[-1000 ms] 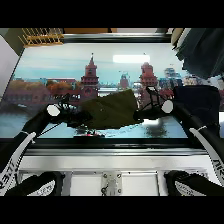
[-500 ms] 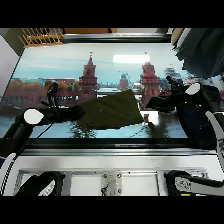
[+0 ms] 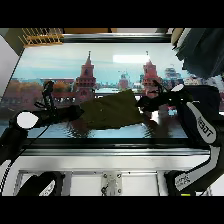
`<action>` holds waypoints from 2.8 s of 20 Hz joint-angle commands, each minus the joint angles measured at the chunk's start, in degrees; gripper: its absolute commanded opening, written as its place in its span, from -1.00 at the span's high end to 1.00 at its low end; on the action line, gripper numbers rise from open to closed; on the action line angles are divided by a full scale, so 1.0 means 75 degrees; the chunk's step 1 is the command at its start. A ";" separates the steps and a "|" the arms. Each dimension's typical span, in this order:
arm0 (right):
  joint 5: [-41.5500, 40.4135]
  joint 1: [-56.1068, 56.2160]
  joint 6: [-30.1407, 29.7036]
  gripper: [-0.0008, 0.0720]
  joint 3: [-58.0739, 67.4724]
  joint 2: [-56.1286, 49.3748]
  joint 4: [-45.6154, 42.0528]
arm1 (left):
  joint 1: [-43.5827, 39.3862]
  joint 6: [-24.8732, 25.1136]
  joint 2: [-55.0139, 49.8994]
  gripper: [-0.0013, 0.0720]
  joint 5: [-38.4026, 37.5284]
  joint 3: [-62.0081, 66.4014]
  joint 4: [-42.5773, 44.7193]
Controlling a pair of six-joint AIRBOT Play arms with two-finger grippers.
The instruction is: Fold the clothes and pants, and hang the long-sleeved shirts on hangers.
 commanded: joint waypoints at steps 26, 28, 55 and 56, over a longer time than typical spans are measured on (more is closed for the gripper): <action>-0.1539 -0.3943 0.3424 0.94 0.3949 0.1597 -0.1906 | -0.0006 0.0003 0.0017 0.93 -0.0003 -0.0003 -0.0009; -0.1690 -0.4214 0.3736 0.94 0.3949 0.1865 -0.1912 | -0.0006 0.0003 0.0017 0.93 -0.0003 -0.0003 -0.0009; 0.3407 -0.4281 0.4561 0.93 0.1807 0.3652 -0.7108 | -0.0006 0.0012 0.0017 0.93 -0.0201 -0.0003 0.0058; 0.3407 -0.4278 0.4558 0.93 0.1658 0.3701 -0.7108 | -0.0006 0.0012 0.0017 0.93 -0.0201 -0.0003 0.0058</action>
